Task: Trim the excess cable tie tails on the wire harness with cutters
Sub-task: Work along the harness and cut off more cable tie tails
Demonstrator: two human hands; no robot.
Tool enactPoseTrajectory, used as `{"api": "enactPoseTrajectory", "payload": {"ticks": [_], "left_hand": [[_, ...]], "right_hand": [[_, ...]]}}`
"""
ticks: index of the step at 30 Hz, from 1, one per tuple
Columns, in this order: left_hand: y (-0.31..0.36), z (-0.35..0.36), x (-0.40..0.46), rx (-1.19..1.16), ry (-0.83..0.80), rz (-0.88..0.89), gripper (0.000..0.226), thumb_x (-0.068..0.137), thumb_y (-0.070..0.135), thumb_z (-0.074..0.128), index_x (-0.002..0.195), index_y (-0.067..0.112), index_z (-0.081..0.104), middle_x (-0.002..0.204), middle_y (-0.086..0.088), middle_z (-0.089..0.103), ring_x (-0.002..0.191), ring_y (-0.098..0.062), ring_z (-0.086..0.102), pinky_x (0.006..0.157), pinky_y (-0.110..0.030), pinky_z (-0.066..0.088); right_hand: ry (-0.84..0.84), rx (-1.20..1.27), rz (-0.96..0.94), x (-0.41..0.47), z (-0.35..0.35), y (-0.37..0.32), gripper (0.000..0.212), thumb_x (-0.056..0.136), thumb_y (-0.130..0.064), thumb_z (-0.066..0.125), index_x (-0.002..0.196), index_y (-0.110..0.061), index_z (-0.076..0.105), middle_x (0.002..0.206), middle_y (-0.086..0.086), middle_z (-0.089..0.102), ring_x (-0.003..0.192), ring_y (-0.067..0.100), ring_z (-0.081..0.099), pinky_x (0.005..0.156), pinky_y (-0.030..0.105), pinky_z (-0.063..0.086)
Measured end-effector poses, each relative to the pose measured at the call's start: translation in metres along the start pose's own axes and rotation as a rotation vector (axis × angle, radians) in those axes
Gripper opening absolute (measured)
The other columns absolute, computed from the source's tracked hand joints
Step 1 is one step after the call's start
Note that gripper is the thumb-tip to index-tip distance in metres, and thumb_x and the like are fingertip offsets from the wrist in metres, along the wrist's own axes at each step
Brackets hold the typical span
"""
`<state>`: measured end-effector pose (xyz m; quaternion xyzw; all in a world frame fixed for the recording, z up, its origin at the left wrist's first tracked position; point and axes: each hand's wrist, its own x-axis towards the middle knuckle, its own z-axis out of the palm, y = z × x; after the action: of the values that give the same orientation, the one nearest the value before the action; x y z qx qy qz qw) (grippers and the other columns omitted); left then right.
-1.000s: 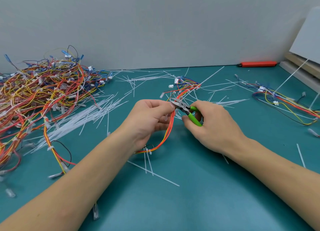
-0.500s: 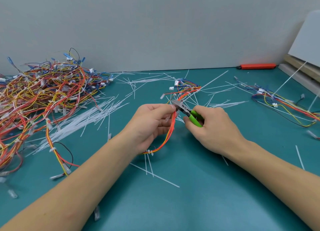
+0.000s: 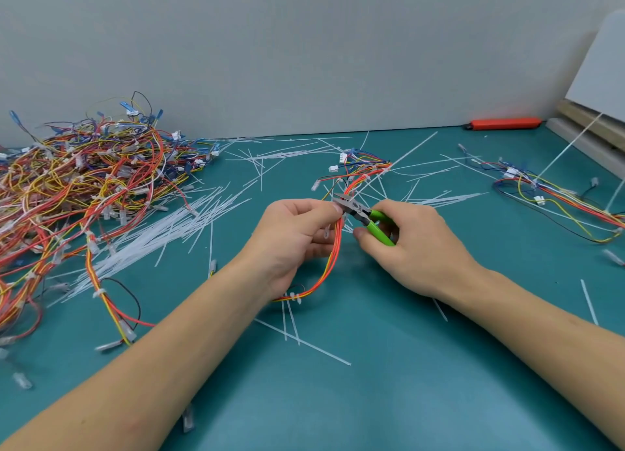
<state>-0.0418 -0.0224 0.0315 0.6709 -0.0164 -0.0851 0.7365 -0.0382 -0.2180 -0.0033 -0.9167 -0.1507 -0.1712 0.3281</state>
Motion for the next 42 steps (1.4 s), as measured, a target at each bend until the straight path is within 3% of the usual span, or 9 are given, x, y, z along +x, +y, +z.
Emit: {"api": "enactPoseTrajectory", "payload": {"ticks": [5, 13, 23, 27, 32, 42], "left_hand": [[0.0000, 0.0001, -0.0003, 0.024, 0.014, 0.007, 0.016, 0.094, 0.011, 0.068, 0.078, 0.009, 0.070, 0.070, -0.006, 0.060, 0.051, -0.012, 0.054, 0.053, -0.023, 0.051], [0.0014, 0.0006, -0.0015, 0.028, 0.013, 0.019, 0.014, 0.094, 0.013, 0.069, 0.081, 0.008, 0.071, 0.071, -0.004, 0.061, 0.053, -0.012, 0.054, 0.054, -0.023, 0.051], [0.0009, -0.0005, -0.0003, 0.034, 0.010, 0.003, 0.014, 0.093, 0.012, 0.068, 0.080, 0.009, 0.072, 0.074, -0.007, 0.062, 0.053, -0.012, 0.056, 0.054, -0.023, 0.051], [0.0007, -0.0016, 0.0001, 0.034, 0.001, 0.002, 0.014, 0.093, 0.013, 0.068, 0.080, 0.011, 0.073, 0.075, -0.006, 0.061, 0.053, -0.011, 0.056, 0.054, -0.023, 0.051], [0.0004, -0.0017, -0.0001, 0.019, -0.008, 0.005, 0.012, 0.094, 0.013, 0.068, 0.083, 0.009, 0.074, 0.076, -0.006, 0.061, 0.052, -0.011, 0.054, 0.052, -0.022, 0.050], [0.0003, -0.0012, 0.0003, 0.019, -0.013, -0.012, 0.015, 0.094, 0.014, 0.068, 0.080, 0.011, 0.073, 0.072, -0.003, 0.063, 0.053, -0.011, 0.055, 0.054, -0.022, 0.051]], "right_hand": [[0.004, -0.007, 0.009, -0.0021, -0.0002, -0.0006, 0.031, 0.086, -0.058, 0.058, 0.071, -0.033, 0.048, 0.064, -0.009, 0.055, 0.064, 0.012, 0.052, 0.055, 0.032, 0.040], [0.033, -0.030, 0.009, -0.0038, 0.0012, -0.0004, 0.038, 0.087, -0.057, 0.056, 0.071, -0.024, 0.044, 0.067, -0.010, 0.054, 0.059, 0.019, 0.047, 0.050, 0.033, 0.037], [0.011, -0.030, -0.020, 0.0000, -0.0003, 0.0001, 0.026, 0.091, -0.047, 0.067, 0.076, -0.039, 0.047, 0.068, -0.016, 0.052, 0.074, 0.000, 0.054, 0.059, 0.020, 0.032], [0.001, -0.026, -0.008, -0.0005, -0.0006, -0.0005, 0.028, 0.090, -0.050, 0.063, 0.073, -0.034, 0.047, 0.063, -0.011, 0.053, 0.065, 0.007, 0.052, 0.057, 0.030, 0.037], [0.019, -0.073, 0.024, -0.0025, 0.0007, 0.0007, 0.036, 0.089, -0.051, 0.059, 0.071, -0.025, 0.041, 0.069, -0.013, 0.055, 0.057, 0.017, 0.045, 0.049, 0.031, 0.033], [-0.004, -0.002, -0.017, 0.0002, -0.0014, 0.0015, 0.022, 0.089, -0.050, 0.062, 0.080, -0.032, 0.053, 0.065, -0.013, 0.054, 0.068, 0.006, 0.054, 0.059, 0.031, 0.040]]}}
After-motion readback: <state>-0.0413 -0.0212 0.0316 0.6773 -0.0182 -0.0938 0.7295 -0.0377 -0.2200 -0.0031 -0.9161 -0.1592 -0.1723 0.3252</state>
